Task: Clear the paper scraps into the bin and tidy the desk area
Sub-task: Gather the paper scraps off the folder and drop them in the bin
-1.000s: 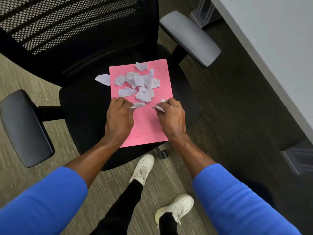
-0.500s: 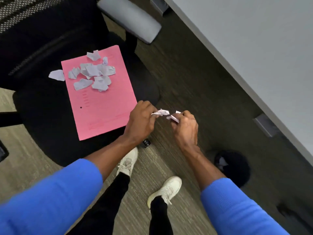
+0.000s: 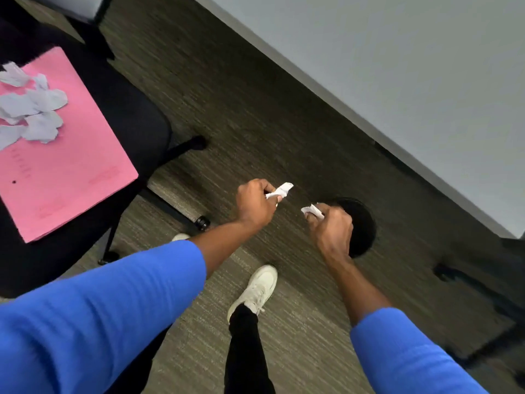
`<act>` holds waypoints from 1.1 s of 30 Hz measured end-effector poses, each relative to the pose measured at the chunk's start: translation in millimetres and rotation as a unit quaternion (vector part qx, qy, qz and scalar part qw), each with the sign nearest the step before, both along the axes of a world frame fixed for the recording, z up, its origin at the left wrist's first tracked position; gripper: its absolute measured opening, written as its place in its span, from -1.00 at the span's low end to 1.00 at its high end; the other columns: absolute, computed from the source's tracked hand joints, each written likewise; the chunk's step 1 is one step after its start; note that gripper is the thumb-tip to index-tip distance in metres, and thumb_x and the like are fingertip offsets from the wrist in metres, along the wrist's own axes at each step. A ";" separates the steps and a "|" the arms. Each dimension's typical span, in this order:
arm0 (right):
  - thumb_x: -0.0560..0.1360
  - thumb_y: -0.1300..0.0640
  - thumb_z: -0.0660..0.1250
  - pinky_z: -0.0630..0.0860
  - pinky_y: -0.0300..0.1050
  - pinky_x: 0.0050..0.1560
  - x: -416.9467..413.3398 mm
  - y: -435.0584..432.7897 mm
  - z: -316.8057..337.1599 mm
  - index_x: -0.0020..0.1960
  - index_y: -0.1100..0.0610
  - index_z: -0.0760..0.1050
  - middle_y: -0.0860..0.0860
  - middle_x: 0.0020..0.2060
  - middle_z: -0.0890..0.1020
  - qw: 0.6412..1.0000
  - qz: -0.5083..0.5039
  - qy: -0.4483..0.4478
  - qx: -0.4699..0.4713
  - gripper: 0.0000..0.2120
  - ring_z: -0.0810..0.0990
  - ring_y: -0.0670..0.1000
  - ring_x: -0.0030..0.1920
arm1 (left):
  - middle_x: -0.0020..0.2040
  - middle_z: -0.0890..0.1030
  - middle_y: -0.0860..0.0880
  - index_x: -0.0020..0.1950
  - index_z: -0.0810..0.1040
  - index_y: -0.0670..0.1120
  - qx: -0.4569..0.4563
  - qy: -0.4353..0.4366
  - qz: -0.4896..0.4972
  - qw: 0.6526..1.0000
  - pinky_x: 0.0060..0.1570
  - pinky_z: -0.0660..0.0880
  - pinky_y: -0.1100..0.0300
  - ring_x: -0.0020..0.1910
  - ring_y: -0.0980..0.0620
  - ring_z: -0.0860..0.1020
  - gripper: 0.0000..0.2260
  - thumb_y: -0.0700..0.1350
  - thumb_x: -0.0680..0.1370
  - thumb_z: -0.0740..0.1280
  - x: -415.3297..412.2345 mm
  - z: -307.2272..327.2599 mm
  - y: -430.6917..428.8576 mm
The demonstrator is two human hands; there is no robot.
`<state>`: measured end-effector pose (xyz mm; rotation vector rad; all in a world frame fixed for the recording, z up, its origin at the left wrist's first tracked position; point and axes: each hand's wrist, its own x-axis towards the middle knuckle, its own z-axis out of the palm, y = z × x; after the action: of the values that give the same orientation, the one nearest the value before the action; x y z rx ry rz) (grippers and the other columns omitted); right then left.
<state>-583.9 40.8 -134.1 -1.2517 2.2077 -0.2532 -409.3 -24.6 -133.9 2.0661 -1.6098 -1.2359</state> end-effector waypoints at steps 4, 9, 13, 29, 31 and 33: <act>0.54 -0.04 0.48 0.54 -0.05 -0.09 -44.8 24.9 -23.2 0.04 0.10 0.75 0.18 -0.15 0.75 0.996 -0.087 -0.002 0.033 -0.78 0.70 0.24 -0.08 | -0.07 0.78 -0.10 -0.03 0.78 -0.13 0.094 0.048 0.054 0.993 -0.02 0.64 0.07 -0.12 -0.05 0.68 -0.84 -0.10 0.46 0.64 -61.5 -21.5 22.4; 0.58 -0.11 0.41 0.63 0.09 0.18 -91.8 48.2 -60.5 0.22 0.25 0.66 0.27 0.10 0.72 0.984 -0.152 -0.016 0.090 -0.56 0.68 0.28 0.14 | 0.05 0.75 -0.24 0.07 0.72 -0.29 0.170 0.071 0.070 0.980 0.03 0.72 -0.12 0.03 -0.22 0.75 -0.69 -0.10 0.47 0.62 -129.8 -49.9 44.2; 0.56 -0.10 0.45 0.64 0.12 0.19 -122.0 57.1 -82.1 0.25 0.17 0.66 0.22 0.16 0.72 0.973 -0.210 -0.054 0.078 -0.60 0.71 0.22 0.16 | 0.18 0.74 -0.28 0.25 0.68 -0.32 0.262 0.104 0.089 0.955 -0.03 0.73 0.07 0.03 -0.14 0.74 -0.59 -0.02 0.57 0.54 -170.6 -78.9 57.4; 0.54 0.14 0.44 0.54 0.05 0.35 -149.7 45.7 -101.8 0.43 0.18 0.51 0.20 0.34 0.64 0.992 -0.124 -0.021 0.028 -0.52 0.62 0.23 0.33 | 0.30 0.63 -0.25 0.44 0.54 -0.24 0.334 0.210 0.088 0.915 0.07 0.71 -0.18 0.17 -0.28 0.65 -0.59 -0.37 0.59 0.45 -203.3 -121.6 55.6; 0.54 0.17 0.42 0.53 0.09 0.37 -146.3 42.9 -99.8 0.44 0.19 0.50 0.21 0.37 0.60 0.993 -0.117 -0.017 0.027 -0.52 0.59 0.24 0.36 | 0.29 0.66 -0.27 0.32 0.63 -0.24 0.320 0.192 0.062 0.926 0.21 0.67 -0.24 0.26 -0.29 0.66 -0.69 -0.33 0.58 0.48 -195.3 -122.9 53.7; 0.53 0.17 0.43 0.51 0.10 0.39 -135.7 35.4 -93.7 0.43 0.19 0.51 0.23 0.36 0.58 0.993 -0.118 -0.013 0.022 -0.52 0.57 0.27 0.37 | 0.26 0.70 -0.28 0.23 0.69 -0.27 0.281 0.152 0.008 0.947 0.26 0.65 -0.21 0.28 -0.26 0.68 -0.76 -0.26 0.58 0.50 -180.2 -116.3 48.1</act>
<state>-719.7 76.2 -227.8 -0.9570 2.3254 -0.3094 -589.5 23.4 -250.2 2.0213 -1.1883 -2.0783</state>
